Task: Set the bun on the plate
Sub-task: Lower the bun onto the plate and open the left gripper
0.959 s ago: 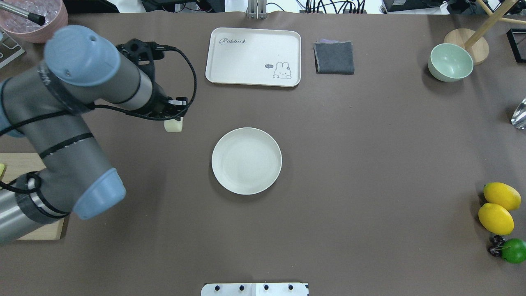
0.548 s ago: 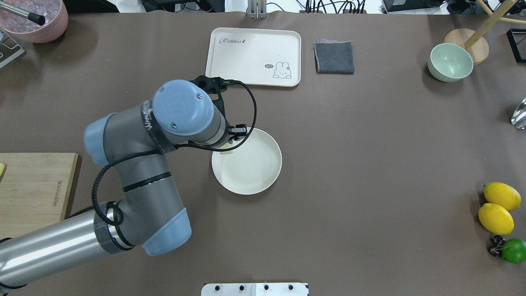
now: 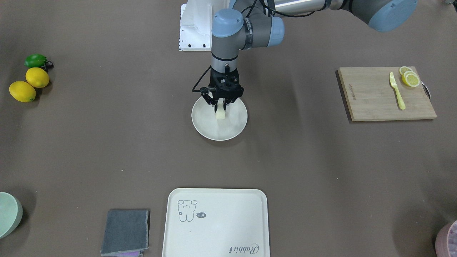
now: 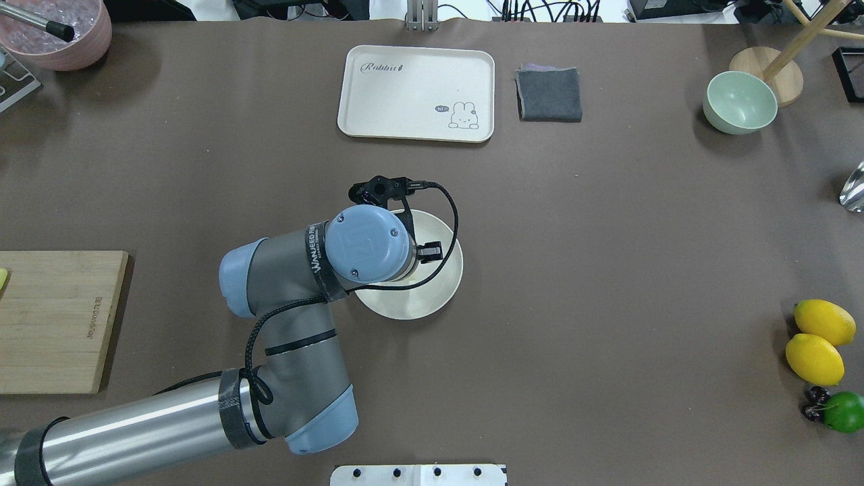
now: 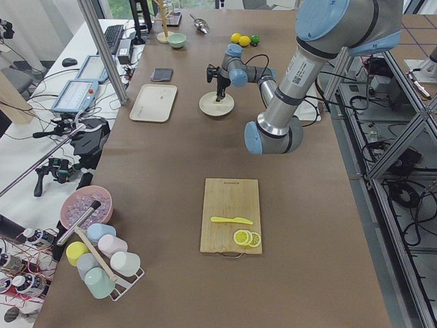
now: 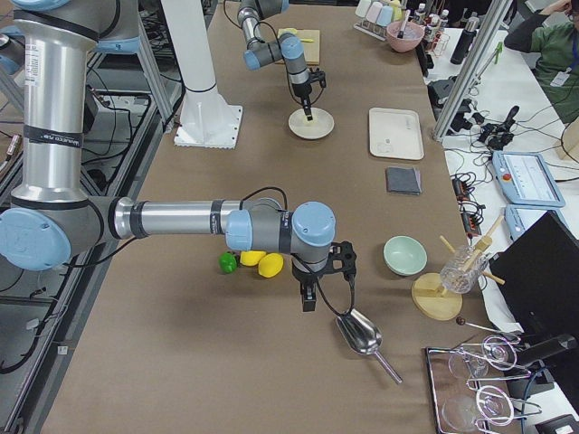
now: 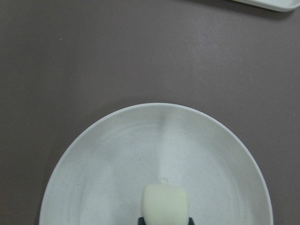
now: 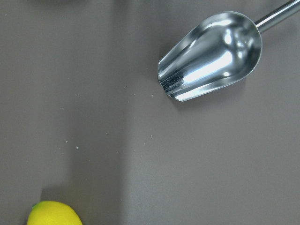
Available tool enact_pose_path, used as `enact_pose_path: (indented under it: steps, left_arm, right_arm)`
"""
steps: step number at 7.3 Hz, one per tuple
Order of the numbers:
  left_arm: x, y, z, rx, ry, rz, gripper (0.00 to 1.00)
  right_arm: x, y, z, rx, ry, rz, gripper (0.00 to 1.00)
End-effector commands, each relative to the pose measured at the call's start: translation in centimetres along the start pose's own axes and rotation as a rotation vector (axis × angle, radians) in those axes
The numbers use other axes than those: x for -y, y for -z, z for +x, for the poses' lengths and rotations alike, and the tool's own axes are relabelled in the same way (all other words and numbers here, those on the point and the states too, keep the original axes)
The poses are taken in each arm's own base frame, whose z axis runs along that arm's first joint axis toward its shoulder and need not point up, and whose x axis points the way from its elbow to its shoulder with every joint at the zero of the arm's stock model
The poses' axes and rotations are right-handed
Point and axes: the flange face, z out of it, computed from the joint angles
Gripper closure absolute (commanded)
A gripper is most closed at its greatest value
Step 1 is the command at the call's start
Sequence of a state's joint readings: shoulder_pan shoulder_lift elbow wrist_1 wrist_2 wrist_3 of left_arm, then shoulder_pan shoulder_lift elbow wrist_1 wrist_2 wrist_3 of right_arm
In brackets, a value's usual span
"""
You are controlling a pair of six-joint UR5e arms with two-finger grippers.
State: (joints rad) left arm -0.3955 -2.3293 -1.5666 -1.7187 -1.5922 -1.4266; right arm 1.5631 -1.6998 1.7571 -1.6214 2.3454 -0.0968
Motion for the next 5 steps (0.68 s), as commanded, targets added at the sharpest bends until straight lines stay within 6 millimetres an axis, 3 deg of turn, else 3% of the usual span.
enact_pose_path:
  steps: [1, 2, 3, 4, 5]
  left_arm:
    - [-0.7, -1.4, -0.2, 0.016, -0.006, -0.006, 0.64]
    - [-0.7, -1.5, -0.3, 0.018, -0.008, -0.008, 0.48]
    - [-0.7, -1.4, -0.3, 0.018, -0.011, -0.008, 0.12]
    - [-0.7, -0.9, -0.1, 0.009, -0.012, -0.005, 0.03]
    - [-0.4, 0.7, 0.3, -0.02, -0.013, -0.002, 0.02]
  right_arm:
    - [0.2, 0.1, -0.1, 0.0, 0.0, 0.002, 0.0]
    - [0.3, 0.2, -0.1, 0.0, 0.001, 0.004, 0.0]
    - [0.4, 0.2, -0.2, 0.001, 0.0, 0.005, 0.0]
    - [0.5, 0.3, -0.3, 0.001, 0.002, 0.007, 0.0]
    - [0.7, 0.4, -0.4, 0.001, 0.006, 0.009, 0.0]
